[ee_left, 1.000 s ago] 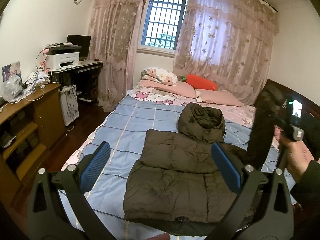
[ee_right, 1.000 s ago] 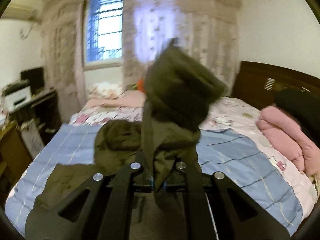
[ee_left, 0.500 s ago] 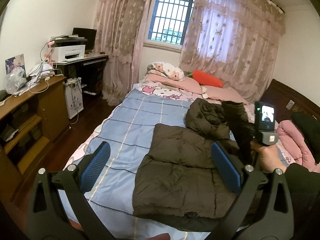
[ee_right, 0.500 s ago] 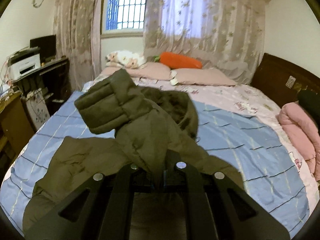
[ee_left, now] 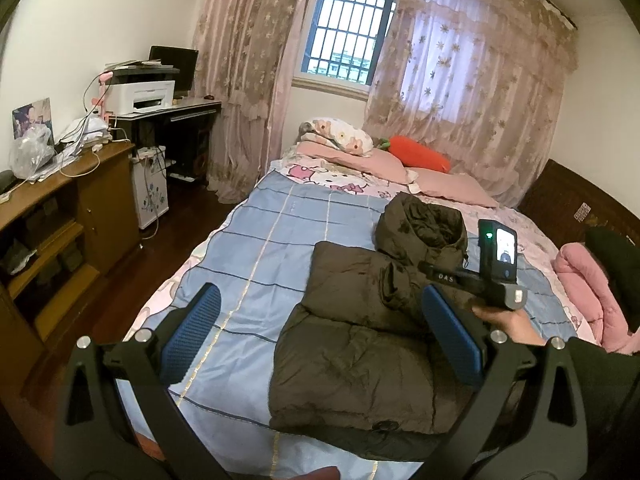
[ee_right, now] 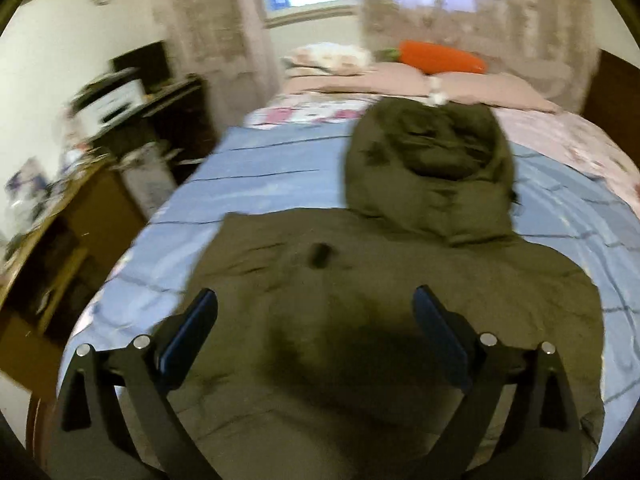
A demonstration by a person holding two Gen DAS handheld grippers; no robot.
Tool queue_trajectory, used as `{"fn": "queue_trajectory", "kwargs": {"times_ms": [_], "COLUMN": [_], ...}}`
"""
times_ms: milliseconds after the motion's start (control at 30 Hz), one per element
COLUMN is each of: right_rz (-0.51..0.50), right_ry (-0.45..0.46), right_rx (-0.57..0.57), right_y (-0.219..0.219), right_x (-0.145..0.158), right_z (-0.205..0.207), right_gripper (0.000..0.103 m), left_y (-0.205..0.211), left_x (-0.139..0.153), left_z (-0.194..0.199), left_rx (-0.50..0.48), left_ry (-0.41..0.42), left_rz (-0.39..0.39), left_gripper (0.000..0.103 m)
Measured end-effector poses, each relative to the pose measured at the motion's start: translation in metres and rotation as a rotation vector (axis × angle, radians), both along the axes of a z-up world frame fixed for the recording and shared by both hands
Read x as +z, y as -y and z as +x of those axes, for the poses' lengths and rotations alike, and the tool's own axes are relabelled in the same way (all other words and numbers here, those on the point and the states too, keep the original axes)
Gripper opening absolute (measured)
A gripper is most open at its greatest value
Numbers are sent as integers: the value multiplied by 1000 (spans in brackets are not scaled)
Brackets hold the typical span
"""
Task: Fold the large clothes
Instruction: 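Withdraw the right gripper up from the jacket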
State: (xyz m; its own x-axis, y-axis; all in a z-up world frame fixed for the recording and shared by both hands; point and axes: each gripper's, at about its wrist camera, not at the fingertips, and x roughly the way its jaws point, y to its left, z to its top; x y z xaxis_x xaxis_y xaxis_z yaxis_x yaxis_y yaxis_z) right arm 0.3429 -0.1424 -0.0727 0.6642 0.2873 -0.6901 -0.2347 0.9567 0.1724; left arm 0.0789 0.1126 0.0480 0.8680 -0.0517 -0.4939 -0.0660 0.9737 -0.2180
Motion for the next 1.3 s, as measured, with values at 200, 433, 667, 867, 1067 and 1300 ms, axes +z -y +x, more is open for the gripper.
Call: {"fn": "queue_trajectory", "kwargs": {"times_ms": [200,433,667,867,1067,1300], "right_rz": [-106,-217,-238,-210,-166,-138], "right_ry": [75,70,141,167,154,148], "right_rx": [5,-84,-176,-237,-281,-296], "right_y": [0,29,73,109,142,158], "right_x": [39,71,103,113,110,108], "right_z": [-52,-109,-188,-239,-270,-275], "right_gripper": [100,102,102,102,102,102], "left_y": [0,2,20,41,61,69], "left_x": [0,3,4,4,0,-6], "left_z": [1,2,6,10,11,13], "left_rx": [6,20,-8,-37,-68,-76], "left_ry": [1,-8,-16,-16,-22,-39], "left_rz": [5,19,68,103,147,181], "left_gripper": [101,101,101,101,101,101]}}
